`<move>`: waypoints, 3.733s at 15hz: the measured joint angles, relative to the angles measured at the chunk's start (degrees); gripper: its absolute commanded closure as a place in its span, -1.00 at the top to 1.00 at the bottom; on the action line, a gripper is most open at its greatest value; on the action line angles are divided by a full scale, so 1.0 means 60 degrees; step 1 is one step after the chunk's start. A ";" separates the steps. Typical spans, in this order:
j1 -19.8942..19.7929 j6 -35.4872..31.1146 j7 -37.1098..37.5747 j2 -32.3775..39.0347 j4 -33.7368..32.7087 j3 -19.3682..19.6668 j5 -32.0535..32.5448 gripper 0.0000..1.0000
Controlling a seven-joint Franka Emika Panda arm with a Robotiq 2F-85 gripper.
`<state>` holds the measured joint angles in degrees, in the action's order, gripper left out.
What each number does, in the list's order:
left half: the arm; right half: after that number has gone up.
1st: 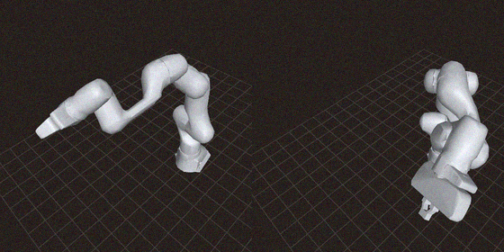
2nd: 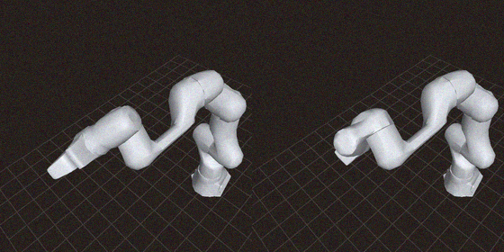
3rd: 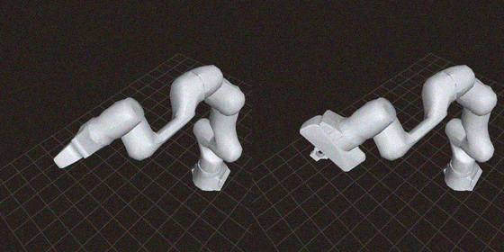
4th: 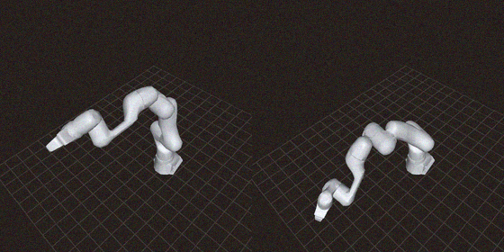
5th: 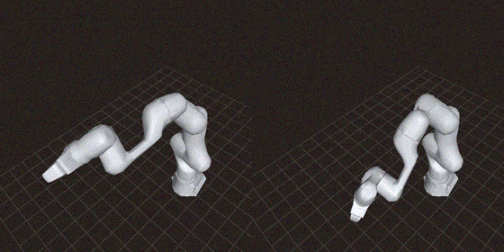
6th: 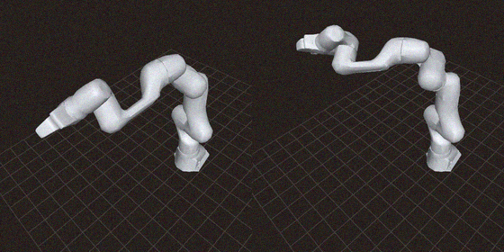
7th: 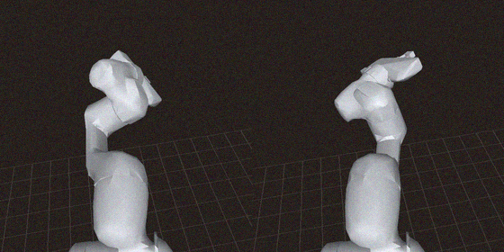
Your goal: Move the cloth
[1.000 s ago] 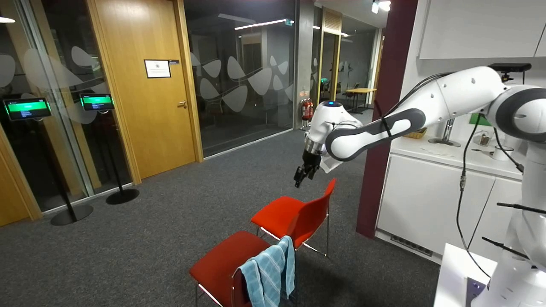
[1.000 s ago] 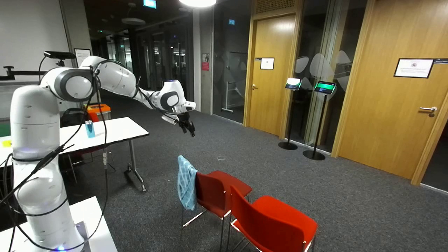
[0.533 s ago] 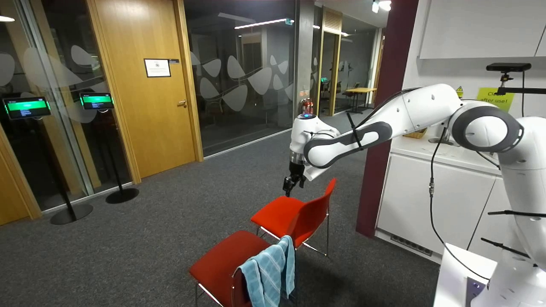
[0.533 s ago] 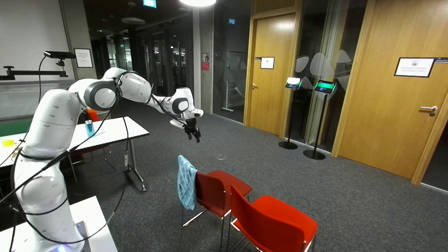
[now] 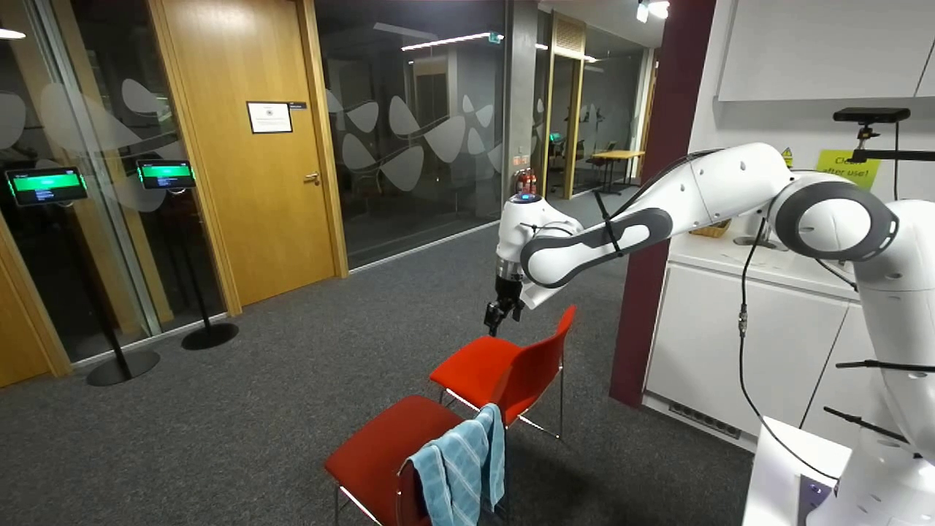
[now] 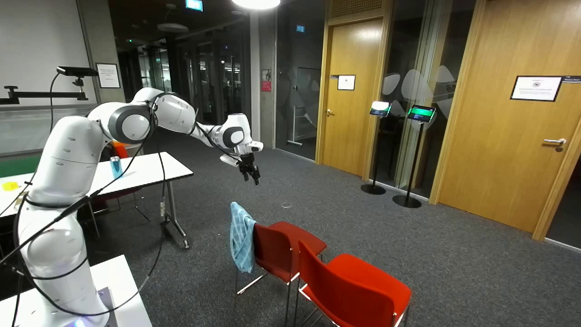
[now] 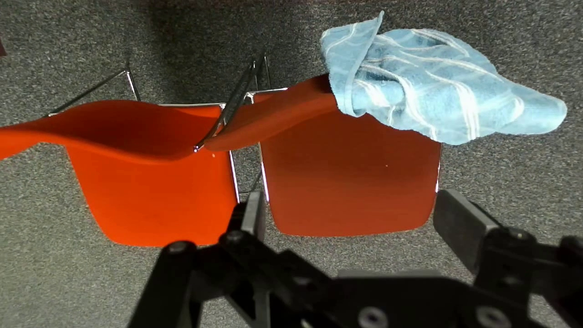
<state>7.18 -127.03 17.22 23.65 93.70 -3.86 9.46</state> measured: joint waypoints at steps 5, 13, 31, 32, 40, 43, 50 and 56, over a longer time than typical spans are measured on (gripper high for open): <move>0.0215 0.0001 -0.0006 0.0322 -0.0065 0.0021 0.0001 1.00; 0.0688 0.0027 -0.0015 0.1667 -0.0898 0.0041 0.0000 1.00; 0.0687 0.0725 -0.0251 0.4587 -0.3301 0.0223 -0.0455 1.00; 0.0654 0.0726 -0.0309 0.4680 -0.3396 0.0224 -0.0509 1.00; 0.0346 0.0726 -0.0573 0.5018 -0.3549 0.0235 -0.0822 1.00; 0.0221 0.0726 -0.0758 0.5101 -0.3565 0.0235 -0.0978 1.00; 0.0111 0.0730 -0.1014 0.5247 -0.3821 0.0235 -0.1070 0.96; 0.0126 0.1093 -0.1251 0.5443 -0.4420 0.0223 -0.1070 1.00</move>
<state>7.93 -120.47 9.72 56.30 67.18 -2.52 3.04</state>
